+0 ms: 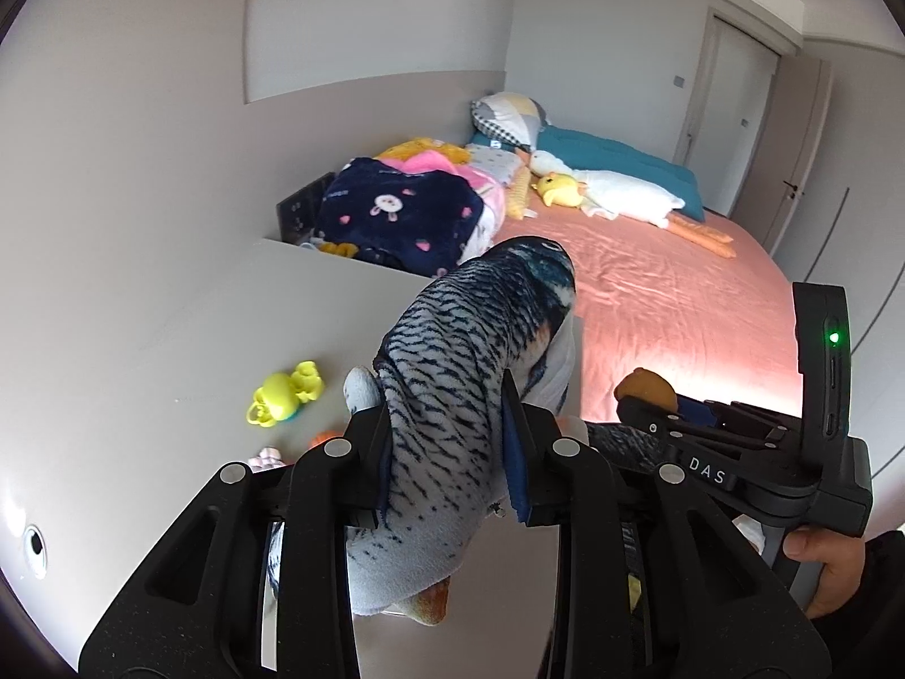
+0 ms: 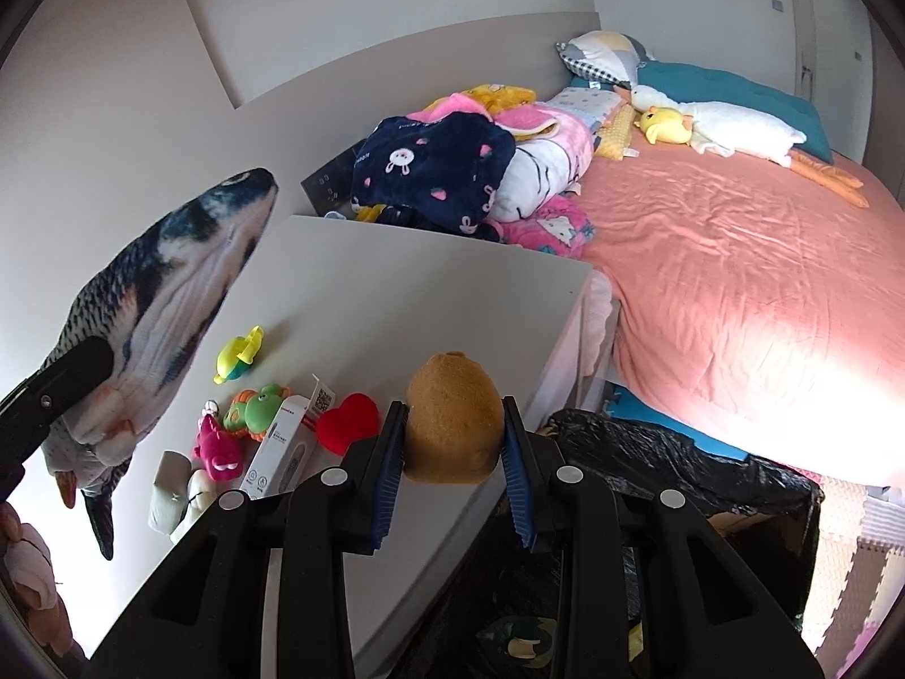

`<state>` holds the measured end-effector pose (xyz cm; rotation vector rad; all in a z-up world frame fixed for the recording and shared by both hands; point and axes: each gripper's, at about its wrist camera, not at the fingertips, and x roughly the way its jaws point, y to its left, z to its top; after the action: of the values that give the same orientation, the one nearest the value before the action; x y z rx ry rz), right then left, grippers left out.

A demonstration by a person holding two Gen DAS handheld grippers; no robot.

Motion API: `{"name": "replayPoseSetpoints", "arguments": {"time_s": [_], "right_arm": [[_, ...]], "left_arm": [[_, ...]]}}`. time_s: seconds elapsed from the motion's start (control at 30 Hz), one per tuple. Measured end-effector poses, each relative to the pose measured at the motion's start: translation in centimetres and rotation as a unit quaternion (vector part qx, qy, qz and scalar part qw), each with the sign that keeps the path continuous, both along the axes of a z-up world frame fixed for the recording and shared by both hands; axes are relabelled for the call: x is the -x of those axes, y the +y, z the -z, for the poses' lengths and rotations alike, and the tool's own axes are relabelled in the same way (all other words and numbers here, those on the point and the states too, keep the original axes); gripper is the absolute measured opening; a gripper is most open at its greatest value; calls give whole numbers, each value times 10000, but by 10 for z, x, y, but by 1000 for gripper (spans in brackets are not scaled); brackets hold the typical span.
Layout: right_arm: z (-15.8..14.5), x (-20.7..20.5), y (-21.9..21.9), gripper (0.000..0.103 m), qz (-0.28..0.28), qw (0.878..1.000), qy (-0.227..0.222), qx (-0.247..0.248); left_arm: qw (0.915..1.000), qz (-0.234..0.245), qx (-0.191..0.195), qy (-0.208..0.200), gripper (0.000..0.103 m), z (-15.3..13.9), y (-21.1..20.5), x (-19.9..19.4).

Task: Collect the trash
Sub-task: 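Carry fish and brown toy over trash bag and open both tools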

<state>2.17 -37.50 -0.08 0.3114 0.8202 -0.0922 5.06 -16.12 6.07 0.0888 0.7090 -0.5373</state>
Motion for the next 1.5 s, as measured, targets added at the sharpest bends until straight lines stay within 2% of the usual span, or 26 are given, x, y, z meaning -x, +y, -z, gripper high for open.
{"name": "replayPoseSetpoints", "arguments": {"time_s": [0.57, 1.07, 1.1, 1.13, 1.17, 1.2, 1.23, 1.27, 1.3, 1.5], "right_arm": [[-12, 79, -50, 34, 755, 9970, -141, 12], [-11, 135, -103, 34, 1633, 9865, -128, 21], [-12, 138, -106, 34, 1681, 9857, -122, 14], [-12, 142, -110, 34, 1758, 9843, -118, 4], [-12, 146, -114, 35, 1856, 9825, -126, -12], [-12, 151, -119, 49, 2008, 9795, -124, -57], [-13, 155, -123, 76, 2150, 9765, -131, -79], [-14, 161, -127, 84, 2345, 9719, -170, -92], [-15, 165, -130, 86, 2480, 9685, -206, -121], [-18, 178, -139, 86, 2697, 9625, -288, -32]], "left_arm": [[9962, 873, 3, 6, 32, -3, -60, 50], [9831, 1811, -67, 276, 35, 12, -117, 83], [9814, 1891, -75, 320, 37, 14, -121, 84], [9794, 1984, -96, 373, 45, 16, -125, 86], [9763, 2114, -126, 438, 61, 18, -128, 88], [9735, 2233, -225, 449, 73, 21, -133, 90], [9736, 2237, -277, 367, 95, 21, -135, 93], [9745, 2209, -317, 235, 97, 22, -136, 96], [9754, 2170, -379, 94, 97, 23, -137, 99], [9767, 2103, -422, 98, 97, 25, -138, 101]]}}
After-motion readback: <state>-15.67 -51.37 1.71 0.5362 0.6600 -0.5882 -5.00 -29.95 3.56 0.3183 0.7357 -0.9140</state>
